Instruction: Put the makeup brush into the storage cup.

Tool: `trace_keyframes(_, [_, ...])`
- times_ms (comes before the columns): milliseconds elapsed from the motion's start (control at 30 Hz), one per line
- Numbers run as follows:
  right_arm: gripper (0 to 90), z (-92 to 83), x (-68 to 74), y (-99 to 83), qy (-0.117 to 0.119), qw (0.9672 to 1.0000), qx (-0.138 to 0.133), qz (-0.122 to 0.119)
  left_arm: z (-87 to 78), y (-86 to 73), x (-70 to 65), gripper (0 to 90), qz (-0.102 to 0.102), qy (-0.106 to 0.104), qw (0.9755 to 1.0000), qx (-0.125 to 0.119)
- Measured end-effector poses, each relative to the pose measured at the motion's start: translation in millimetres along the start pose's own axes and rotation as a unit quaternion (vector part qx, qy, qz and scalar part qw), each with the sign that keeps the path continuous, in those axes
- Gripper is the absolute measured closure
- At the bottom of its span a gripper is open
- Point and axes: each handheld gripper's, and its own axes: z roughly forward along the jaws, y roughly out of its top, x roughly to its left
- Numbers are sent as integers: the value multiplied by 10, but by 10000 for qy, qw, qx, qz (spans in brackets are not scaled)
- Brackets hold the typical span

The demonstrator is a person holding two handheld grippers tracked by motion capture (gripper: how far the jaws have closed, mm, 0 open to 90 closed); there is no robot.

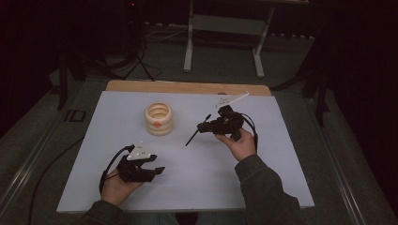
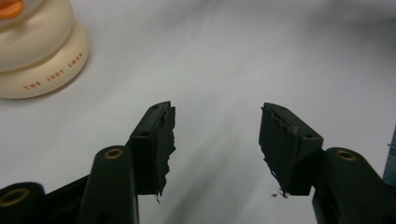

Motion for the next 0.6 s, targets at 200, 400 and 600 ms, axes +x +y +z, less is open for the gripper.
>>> trace_keyframes(200, [854,15,-21,105,2,10000,-23,-20,-16,-13,30,429,-36,50,10000,-15])
trace_keyframes(400, [854,28,-28,238,-31,10000,-39,-64,-31,-19,47,409,-52,62,10000,-33])
trace_keyframes(600, [854,33,-24,395,-79,9998,-62,-161,-36,-20,46,401,-80,74,9999,-65])
